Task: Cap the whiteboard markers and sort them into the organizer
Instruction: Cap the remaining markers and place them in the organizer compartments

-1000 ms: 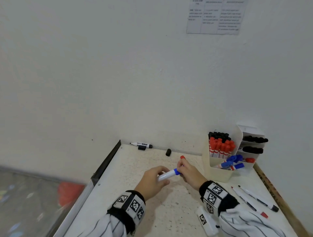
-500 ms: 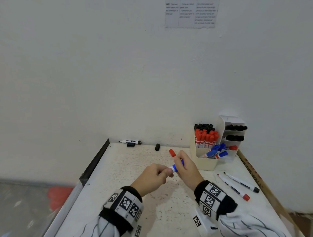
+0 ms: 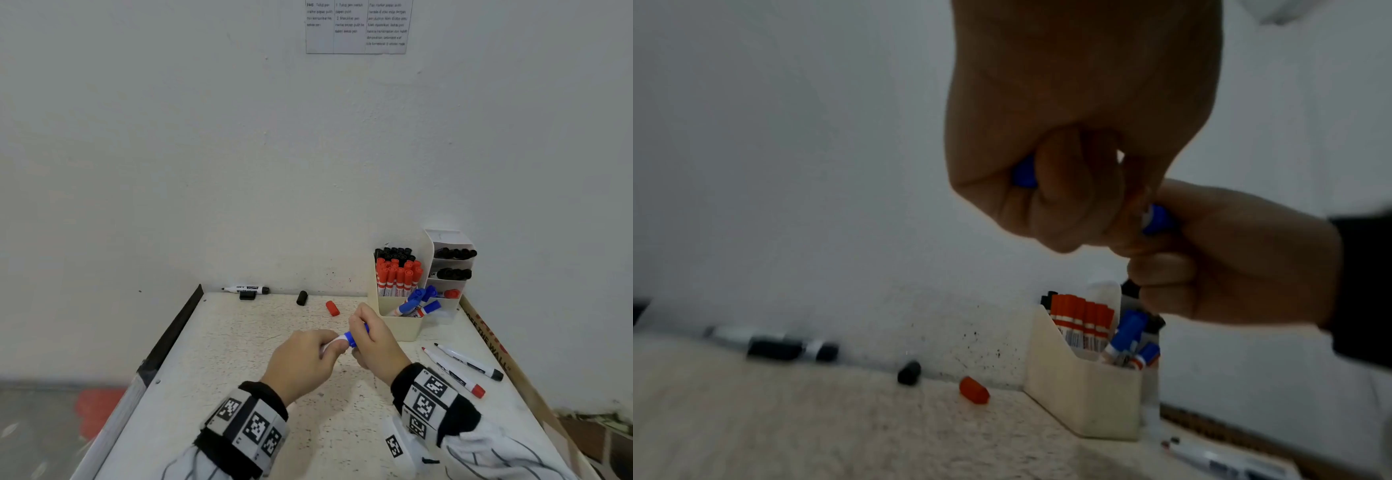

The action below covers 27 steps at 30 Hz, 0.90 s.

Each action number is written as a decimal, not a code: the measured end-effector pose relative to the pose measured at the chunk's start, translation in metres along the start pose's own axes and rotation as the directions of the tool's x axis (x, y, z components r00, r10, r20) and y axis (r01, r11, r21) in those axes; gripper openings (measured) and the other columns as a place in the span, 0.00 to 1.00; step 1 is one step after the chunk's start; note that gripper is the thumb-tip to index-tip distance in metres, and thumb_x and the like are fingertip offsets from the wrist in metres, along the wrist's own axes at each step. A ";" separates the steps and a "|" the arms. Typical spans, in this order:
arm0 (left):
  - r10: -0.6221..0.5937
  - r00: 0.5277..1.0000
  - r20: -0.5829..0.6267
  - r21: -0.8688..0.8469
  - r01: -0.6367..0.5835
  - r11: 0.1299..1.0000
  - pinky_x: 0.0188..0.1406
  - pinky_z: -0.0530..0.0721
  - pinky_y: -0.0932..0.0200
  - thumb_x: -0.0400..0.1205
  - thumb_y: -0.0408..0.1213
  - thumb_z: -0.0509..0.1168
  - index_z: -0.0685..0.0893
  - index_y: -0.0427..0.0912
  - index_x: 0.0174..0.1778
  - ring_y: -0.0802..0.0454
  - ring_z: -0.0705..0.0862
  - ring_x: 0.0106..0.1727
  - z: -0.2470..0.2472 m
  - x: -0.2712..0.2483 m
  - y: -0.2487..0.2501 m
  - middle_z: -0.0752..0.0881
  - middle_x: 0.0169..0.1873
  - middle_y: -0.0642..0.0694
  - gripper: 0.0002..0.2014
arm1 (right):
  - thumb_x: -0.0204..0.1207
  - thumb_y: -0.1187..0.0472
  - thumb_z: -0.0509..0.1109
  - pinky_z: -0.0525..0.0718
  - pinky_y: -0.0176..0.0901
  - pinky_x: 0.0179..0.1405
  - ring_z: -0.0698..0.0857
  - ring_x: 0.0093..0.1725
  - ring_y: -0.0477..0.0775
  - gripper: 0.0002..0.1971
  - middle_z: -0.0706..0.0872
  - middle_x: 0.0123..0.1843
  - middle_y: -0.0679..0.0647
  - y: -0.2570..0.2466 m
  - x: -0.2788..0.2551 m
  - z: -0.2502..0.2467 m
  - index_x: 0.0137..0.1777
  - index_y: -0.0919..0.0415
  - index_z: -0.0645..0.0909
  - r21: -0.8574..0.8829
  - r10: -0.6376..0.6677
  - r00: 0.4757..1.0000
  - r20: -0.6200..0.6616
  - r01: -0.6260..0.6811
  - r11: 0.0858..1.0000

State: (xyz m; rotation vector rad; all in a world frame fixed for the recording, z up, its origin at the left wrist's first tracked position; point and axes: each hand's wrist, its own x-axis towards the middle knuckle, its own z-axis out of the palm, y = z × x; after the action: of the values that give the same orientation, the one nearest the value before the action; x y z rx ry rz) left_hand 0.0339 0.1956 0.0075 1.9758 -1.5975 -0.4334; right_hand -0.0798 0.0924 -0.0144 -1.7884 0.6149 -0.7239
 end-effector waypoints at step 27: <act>-0.091 0.975 0.203 -0.474 0.179 0.862 0.13 0.57 0.70 0.85 0.53 0.52 0.80 0.47 0.39 0.62 0.58 0.13 0.026 0.012 0.002 0.69 0.20 0.54 0.19 | 0.84 0.66 0.54 0.71 0.28 0.29 0.70 0.26 0.37 0.13 0.68 0.29 0.48 0.013 -0.003 -0.015 0.36 0.57 0.65 -0.159 -0.128 0.991 0.041 0.133 0.978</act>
State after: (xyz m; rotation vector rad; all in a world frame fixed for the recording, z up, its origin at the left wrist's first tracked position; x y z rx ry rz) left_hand 0.0206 0.1782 -0.0111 1.6899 -1.2794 -0.9892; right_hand -0.0936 0.0816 -0.0234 -2.0005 0.5526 -0.7519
